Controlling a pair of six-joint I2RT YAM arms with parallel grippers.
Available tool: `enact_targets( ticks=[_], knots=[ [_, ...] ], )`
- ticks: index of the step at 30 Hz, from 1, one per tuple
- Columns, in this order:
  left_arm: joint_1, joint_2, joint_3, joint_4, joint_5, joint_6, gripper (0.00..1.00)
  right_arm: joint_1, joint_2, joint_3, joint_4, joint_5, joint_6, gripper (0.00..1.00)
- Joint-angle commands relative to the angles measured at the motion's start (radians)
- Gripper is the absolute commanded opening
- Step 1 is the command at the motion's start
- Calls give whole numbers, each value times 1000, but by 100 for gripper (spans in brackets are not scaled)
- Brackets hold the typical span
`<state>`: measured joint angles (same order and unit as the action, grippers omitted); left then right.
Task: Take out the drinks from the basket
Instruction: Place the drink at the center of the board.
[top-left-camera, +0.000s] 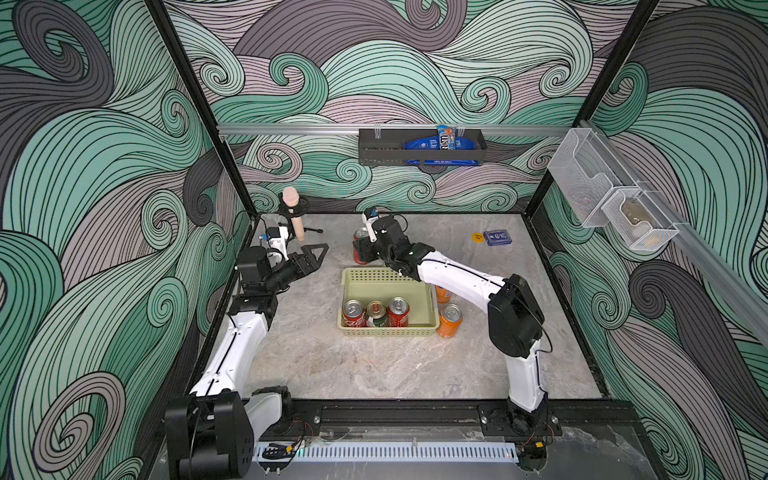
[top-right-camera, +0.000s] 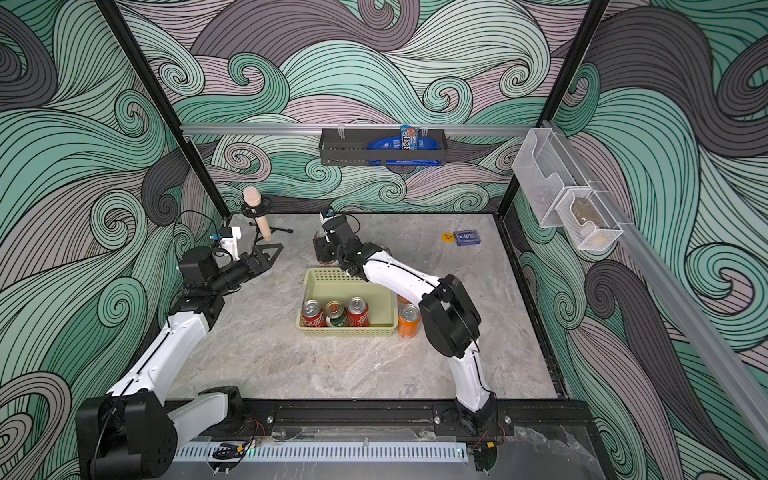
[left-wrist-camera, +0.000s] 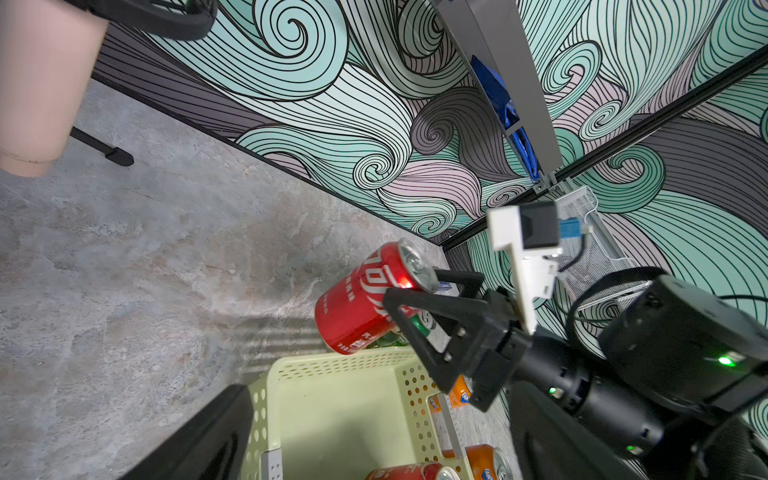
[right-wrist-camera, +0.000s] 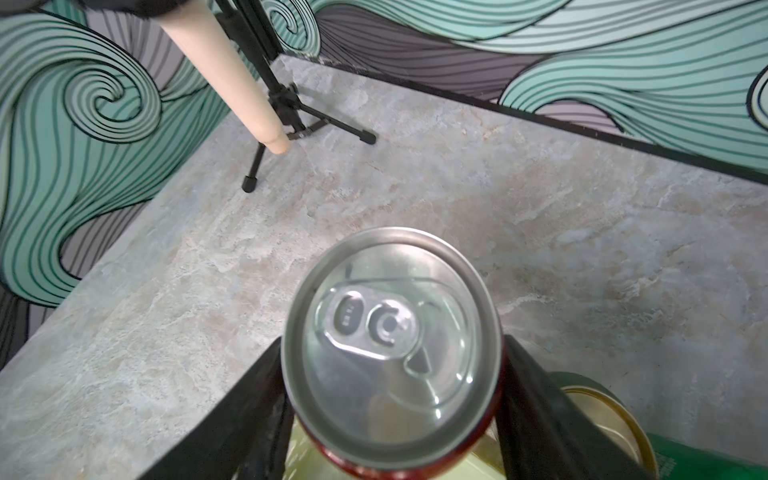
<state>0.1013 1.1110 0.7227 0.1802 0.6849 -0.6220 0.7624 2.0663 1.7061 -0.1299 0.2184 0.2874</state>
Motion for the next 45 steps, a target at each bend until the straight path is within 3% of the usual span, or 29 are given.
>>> enact_targets(
  ticks=[1,34,45],
  knots=[
    [-7,-8,-7,29,13,-7,99,-3,17,59,105,22,25,48],
    [-6,-11,-14,41,20,-18,99,0,110,-15,118,4,88,54],
    [-6,-12,-15,44,16,-21,98,6,103,-42,118,-17,94,66]
  ],
)
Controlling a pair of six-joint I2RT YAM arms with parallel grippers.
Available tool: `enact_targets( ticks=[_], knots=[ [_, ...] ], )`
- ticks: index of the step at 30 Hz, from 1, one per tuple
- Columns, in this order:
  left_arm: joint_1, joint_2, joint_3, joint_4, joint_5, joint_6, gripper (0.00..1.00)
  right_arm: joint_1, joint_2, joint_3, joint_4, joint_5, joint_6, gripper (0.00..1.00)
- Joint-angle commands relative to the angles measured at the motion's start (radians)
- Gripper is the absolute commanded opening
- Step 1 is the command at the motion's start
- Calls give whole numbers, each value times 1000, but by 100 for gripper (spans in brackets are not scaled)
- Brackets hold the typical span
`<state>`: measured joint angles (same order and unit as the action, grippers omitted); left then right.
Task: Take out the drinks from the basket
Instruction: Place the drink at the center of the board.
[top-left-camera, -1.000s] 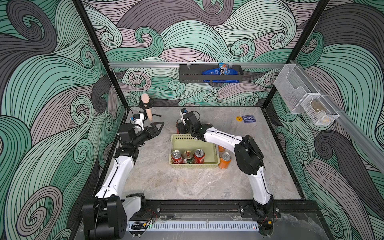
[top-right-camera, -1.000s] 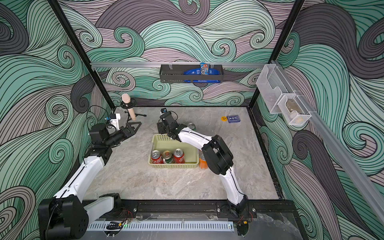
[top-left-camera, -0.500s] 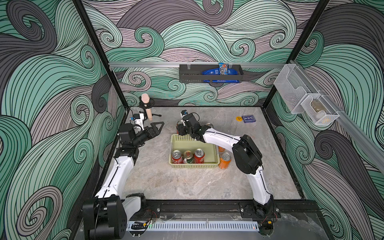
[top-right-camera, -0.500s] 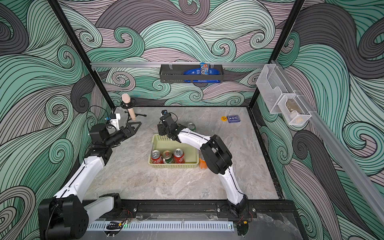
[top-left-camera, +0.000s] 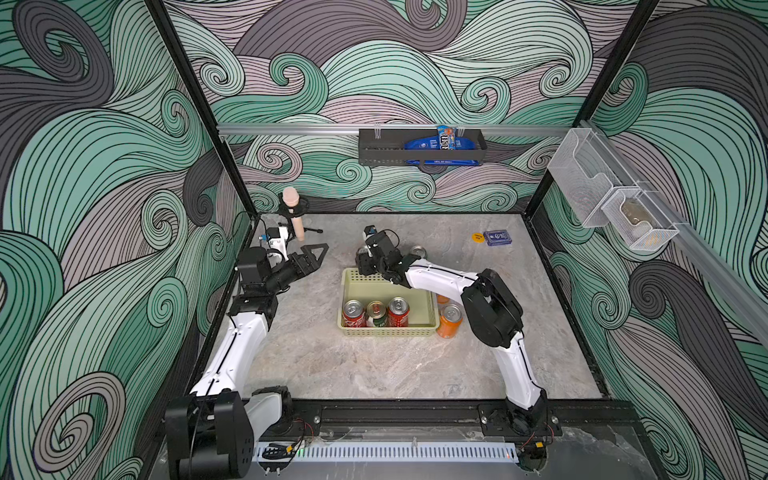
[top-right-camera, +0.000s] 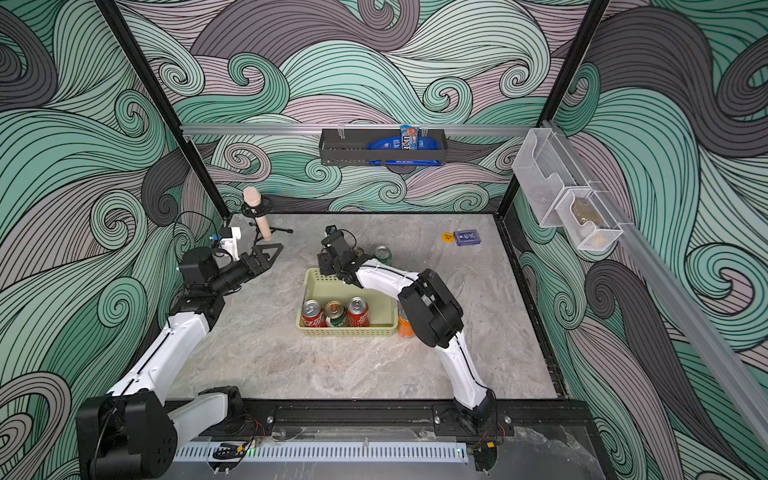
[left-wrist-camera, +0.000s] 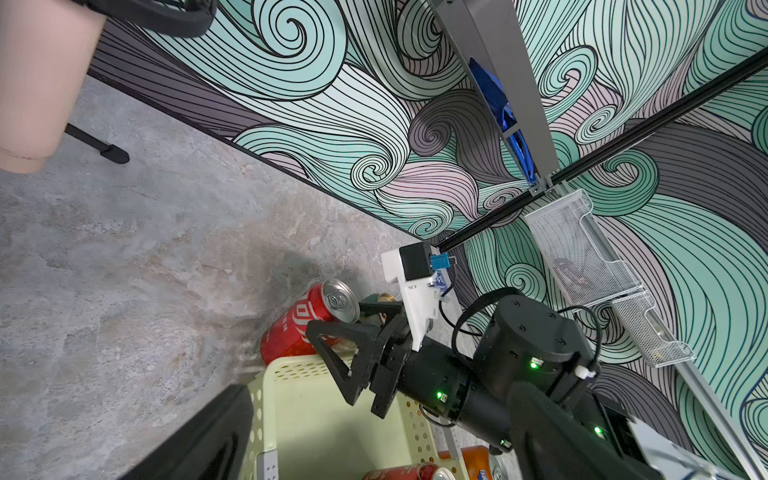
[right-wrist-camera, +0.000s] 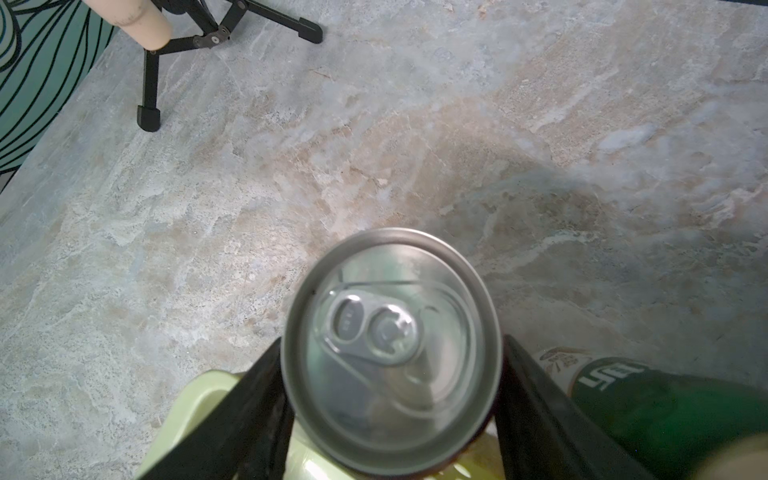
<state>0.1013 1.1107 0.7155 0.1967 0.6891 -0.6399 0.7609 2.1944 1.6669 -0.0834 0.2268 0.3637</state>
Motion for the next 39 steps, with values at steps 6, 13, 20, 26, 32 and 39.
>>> enact_targets(
  ticks=[6,13,20,26,32,39],
  knots=[
    [-6,-9,-8,28,12,-3,99,9,-32,-4,71,-38,23,73],
    [-6,-6,-7,25,11,-1,99,13,-53,-22,71,-23,28,81],
    [-7,-5,-7,21,5,4,99,14,-88,-30,69,-21,40,86],
    [-7,-11,-5,9,-14,16,99,15,-140,-52,72,4,39,93],
    [-7,-12,-4,-2,-28,28,99,18,-232,-81,71,2,22,97],
    [-6,-11,-1,-13,-41,37,99,20,-383,-143,73,-13,13,98]
  ],
)
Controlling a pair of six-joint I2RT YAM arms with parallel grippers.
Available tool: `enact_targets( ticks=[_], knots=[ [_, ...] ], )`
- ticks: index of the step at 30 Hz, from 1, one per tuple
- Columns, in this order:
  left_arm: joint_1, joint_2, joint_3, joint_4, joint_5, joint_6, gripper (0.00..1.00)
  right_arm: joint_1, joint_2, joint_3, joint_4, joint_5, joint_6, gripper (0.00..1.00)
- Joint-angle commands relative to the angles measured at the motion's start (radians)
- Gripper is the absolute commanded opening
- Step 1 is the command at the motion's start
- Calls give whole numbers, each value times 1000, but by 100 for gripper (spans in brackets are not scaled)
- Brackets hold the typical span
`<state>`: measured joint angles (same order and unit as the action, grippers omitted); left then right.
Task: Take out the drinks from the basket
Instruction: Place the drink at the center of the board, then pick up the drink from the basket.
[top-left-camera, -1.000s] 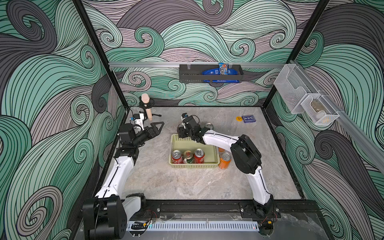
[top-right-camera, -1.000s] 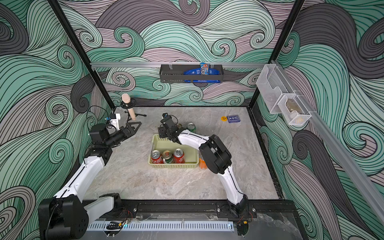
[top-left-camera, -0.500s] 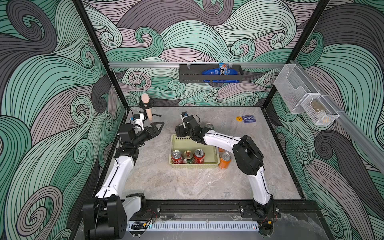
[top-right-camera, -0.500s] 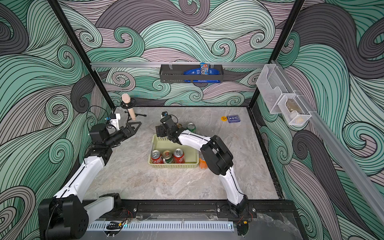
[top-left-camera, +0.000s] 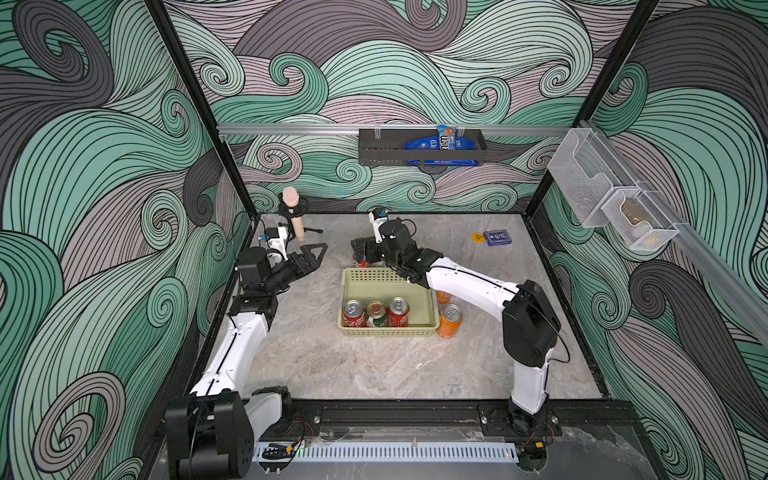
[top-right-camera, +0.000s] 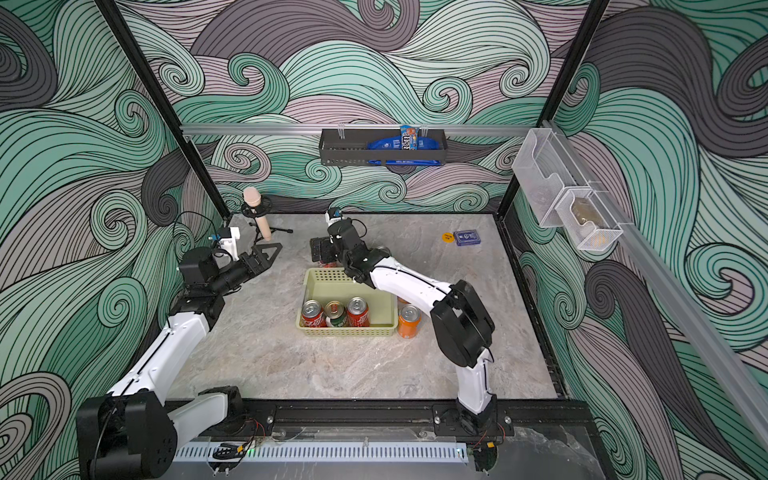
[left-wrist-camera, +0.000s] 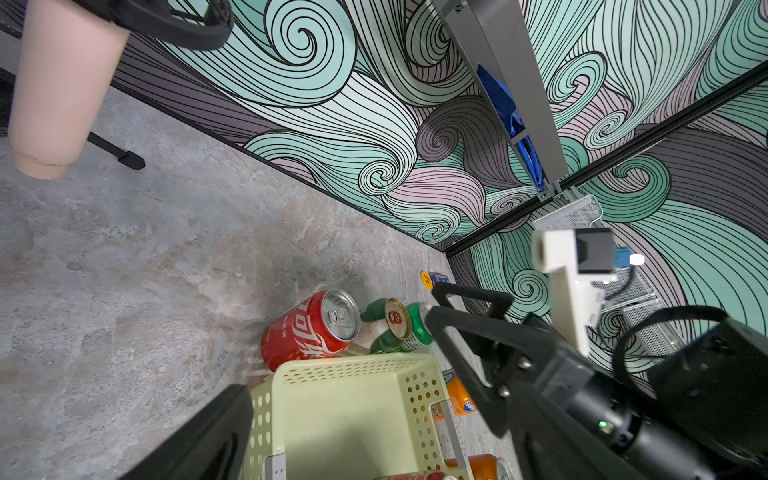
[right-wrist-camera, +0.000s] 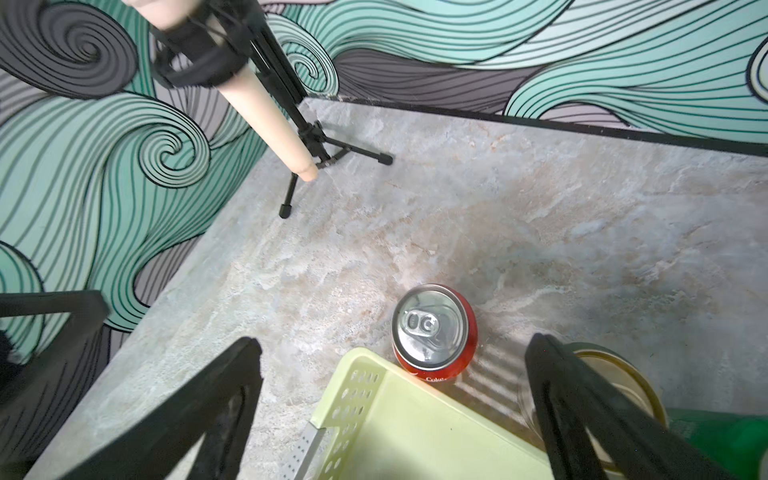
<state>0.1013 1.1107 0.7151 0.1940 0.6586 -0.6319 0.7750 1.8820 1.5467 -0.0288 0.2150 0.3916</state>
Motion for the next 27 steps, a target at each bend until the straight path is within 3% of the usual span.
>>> enact_targets(
  ticks=[1,14,21,27],
  knots=[
    [-7,-11,0,-10,-11,29,99,6,-95,-37,18,-8,-15,98],
    [-21,3,-3,-7,4,23,99,6,-446,-389,-43,-138,-92,100],
    [-51,17,7,-29,3,32,99,3,-447,-477,-190,-194,-115,97],
    [-77,-4,17,-68,-46,67,99,5,-472,-551,-197,-228,-107,97]
  ],
)
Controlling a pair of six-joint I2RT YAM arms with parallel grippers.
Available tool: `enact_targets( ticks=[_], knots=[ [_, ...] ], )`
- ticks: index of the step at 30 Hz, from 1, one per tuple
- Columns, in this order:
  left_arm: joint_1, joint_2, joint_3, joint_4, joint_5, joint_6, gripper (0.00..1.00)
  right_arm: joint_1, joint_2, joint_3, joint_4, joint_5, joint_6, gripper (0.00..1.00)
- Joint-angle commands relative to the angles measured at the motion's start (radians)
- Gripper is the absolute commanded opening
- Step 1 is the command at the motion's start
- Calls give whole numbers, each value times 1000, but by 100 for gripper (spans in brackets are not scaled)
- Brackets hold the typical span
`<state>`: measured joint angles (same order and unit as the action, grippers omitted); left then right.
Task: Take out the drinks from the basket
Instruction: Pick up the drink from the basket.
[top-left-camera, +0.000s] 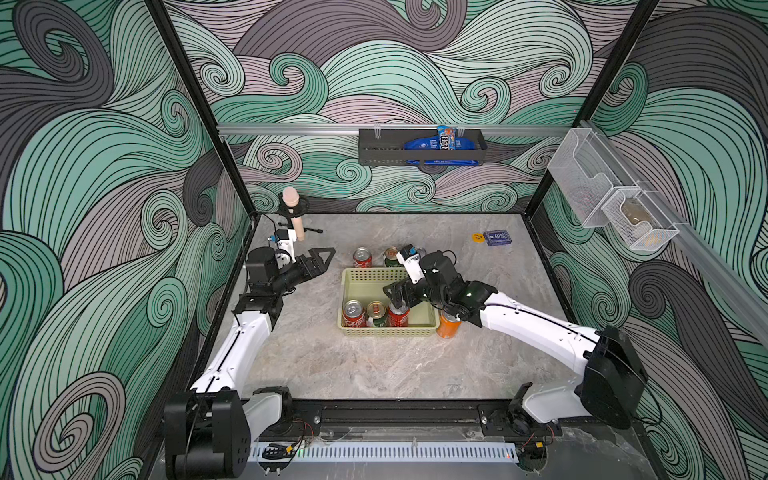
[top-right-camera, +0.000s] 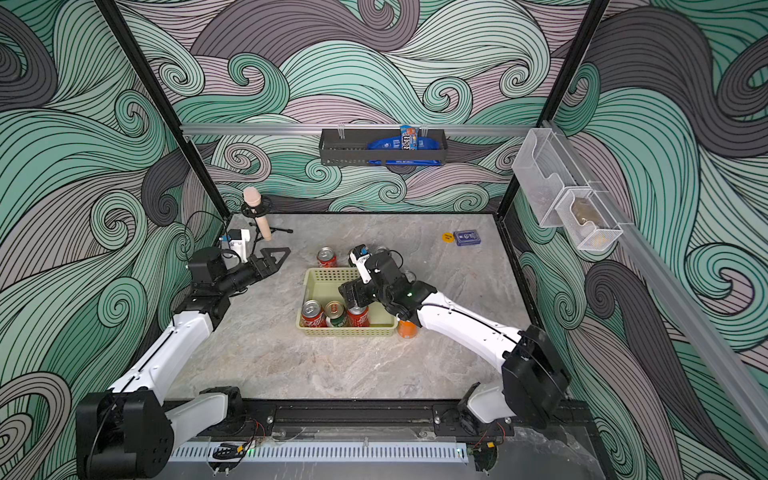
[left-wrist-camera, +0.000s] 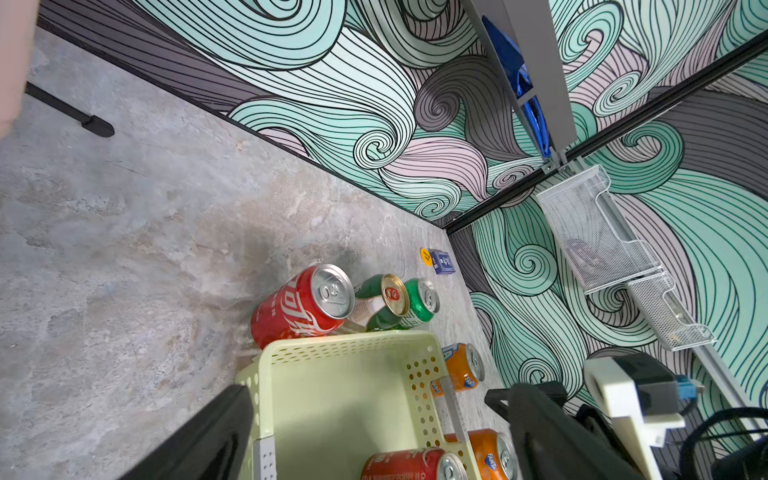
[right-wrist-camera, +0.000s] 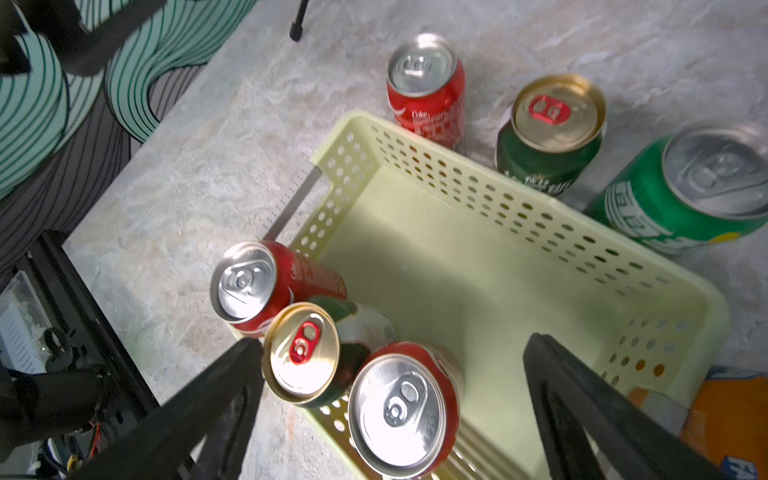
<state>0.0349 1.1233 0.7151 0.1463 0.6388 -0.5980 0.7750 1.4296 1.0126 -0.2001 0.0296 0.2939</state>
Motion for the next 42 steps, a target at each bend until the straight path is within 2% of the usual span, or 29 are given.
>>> enact_targets(
  ticks=[1,12,22,32,42],
  knots=[
    [-12,-15,18,-23,-27,36,99,6,-20,-23,-27,-67,-19,97],
    [-17,4,31,-40,-37,46,99,6,9,-64,-57,-95,-57,97],
    [-20,5,30,-40,-42,46,99,9,26,-93,-63,-69,-64,97],
    [-20,8,31,-39,-43,42,99,25,106,-71,-58,-47,-80,96],
    [-21,9,30,-39,-41,42,99,29,134,-86,8,-20,-65,88]
  ],
)
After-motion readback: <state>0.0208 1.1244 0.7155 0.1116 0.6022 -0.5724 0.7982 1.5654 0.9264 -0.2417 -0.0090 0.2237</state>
